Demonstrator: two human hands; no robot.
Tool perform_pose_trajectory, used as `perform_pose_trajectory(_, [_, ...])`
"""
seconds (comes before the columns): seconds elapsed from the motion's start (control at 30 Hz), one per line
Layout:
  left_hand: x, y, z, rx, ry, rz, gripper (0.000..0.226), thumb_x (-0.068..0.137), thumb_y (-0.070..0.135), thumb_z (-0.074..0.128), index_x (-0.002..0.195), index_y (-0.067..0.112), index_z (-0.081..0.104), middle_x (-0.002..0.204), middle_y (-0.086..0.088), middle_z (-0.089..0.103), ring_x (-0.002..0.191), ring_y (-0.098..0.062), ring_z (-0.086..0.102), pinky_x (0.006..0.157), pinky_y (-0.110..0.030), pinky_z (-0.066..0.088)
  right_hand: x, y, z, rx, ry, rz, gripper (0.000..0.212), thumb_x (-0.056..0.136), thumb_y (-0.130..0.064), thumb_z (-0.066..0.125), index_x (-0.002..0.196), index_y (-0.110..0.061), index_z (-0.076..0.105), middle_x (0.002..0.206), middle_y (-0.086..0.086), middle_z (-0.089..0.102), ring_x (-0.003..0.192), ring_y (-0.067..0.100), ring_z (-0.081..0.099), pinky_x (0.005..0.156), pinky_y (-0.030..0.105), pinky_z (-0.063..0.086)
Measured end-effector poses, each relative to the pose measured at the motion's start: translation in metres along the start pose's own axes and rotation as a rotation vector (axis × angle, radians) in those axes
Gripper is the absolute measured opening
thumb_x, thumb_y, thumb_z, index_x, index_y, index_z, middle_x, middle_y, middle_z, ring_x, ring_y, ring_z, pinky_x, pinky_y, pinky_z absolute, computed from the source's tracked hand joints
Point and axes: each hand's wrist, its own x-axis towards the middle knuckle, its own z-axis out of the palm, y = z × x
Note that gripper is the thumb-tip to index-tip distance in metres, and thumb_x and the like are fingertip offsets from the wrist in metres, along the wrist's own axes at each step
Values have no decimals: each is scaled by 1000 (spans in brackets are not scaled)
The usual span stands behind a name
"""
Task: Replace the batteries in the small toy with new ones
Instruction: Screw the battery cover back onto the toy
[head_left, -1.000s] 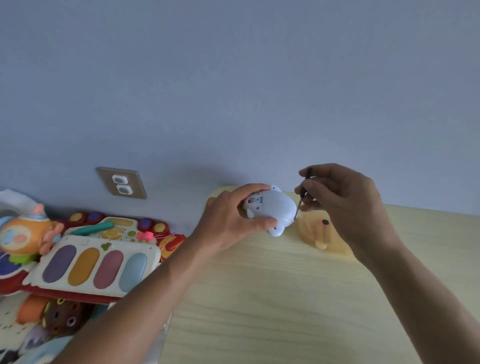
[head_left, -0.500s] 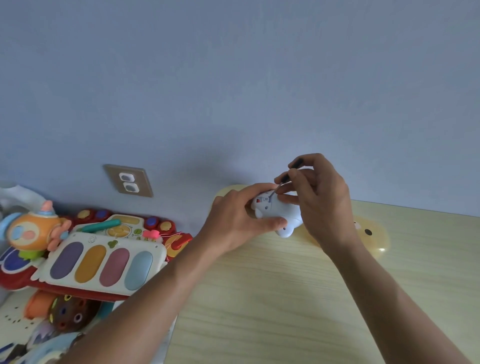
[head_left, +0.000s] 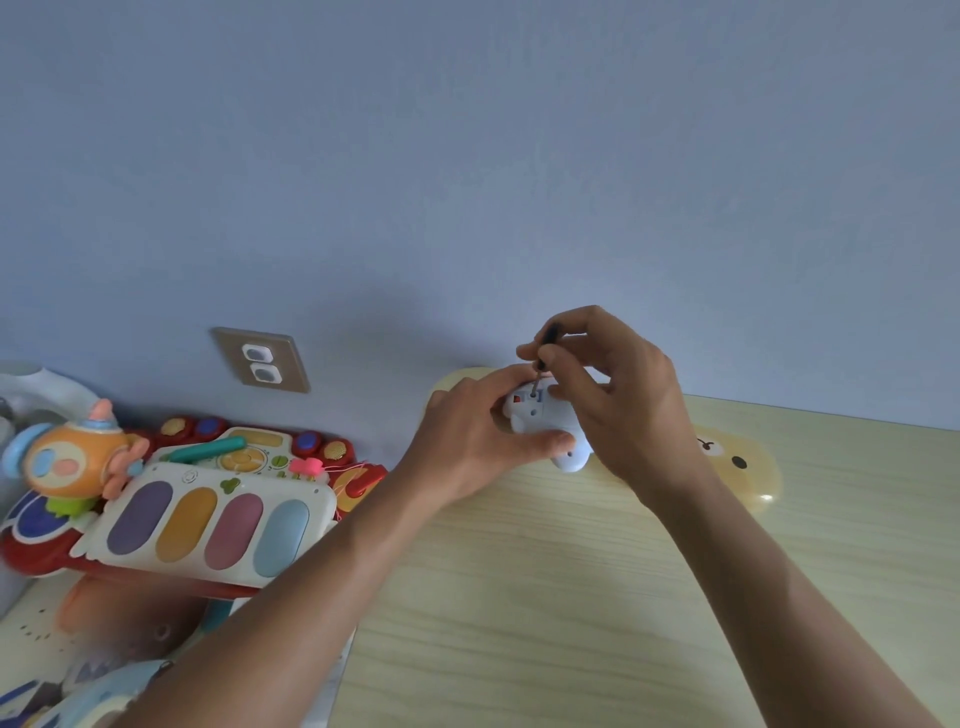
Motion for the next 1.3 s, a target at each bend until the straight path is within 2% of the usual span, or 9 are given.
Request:
perform_pose_trajectory(0.13, [-2,4,-1,7,12,-4,51,73,59,81,120,49,63,95,13,72,94,-3,67,88,-38,56,1,5,-2,75,-34,35,16,92,-11,66,97,-23,76,92,-13,78,94,0,71,81,18,55])
perform_pose_trajectory(0.23, [-5,7,-1,-24,18,-16,54,69,57,83,118,47,63,93,17,71,92,1,68,89,-37,56,4,9,-3,89,-11,52,9,89,-11,72,90,-19,77,87,-10,77,87,3,72,79,21,56])
perform_pose_trajectory(0.37, [-4,7,-6,-129,24,14,53,71,57,78,121,44,66,105,16,73,100,0,68,91,-34,54,9,11,-3,121,13,60,6,86,-12,75,83,-16,73,82,-5,75,82,10,72,80,31,58])
perform_pose_trajectory(0.5, [-2,17,-26,-402,265,107,42,86,48,67,126,34,69,119,9,72,114,-9,65,95,-31,52,11,14,-4,136,-3,71,5,85,-13,76,83,-14,72,81,-5,73,79,12,69,80,37,57])
perform_pose_trajectory(0.7, [15,51,-26,-480,292,236,25,76,16,88,95,30,79,86,11,74,88,-17,72,90,-47,60,14,16,-4,68,-4,10,11,91,-9,67,86,-17,72,82,-6,74,84,10,71,80,29,57])
perform_pose_trajectory(0.83, [23,48,-25,-498,307,240,18,78,4,85,83,20,78,80,7,76,77,-12,71,77,-36,63,15,16,-2,65,-16,15,9,90,-11,69,90,-16,76,83,-10,76,82,5,70,80,22,54])
perform_pose_trajectory(0.97, [23,48,-27,-475,304,250,13,85,3,79,91,15,81,85,6,79,80,-6,74,78,-21,58,15,16,-4,60,-20,60,10,90,-18,71,94,-20,80,88,-15,78,87,0,69,79,16,52])
perform_pose_trajectory(1.17, [21,48,-25,-497,305,252,10,85,6,81,93,13,82,94,-6,80,86,-17,73,72,-26,60,16,14,-3,51,-25,81,8,88,-24,72,89,-22,79,84,-12,77,83,3,70,78,21,52])
perform_pose_trajectory(1.3, [20,48,-28,-441,307,259,14,90,6,76,98,16,82,92,6,80,89,-6,75,82,-21,58,15,13,-5,42,-64,73,13,92,-22,69,97,-21,80,93,-15,78,91,-2,70,82,18,51])
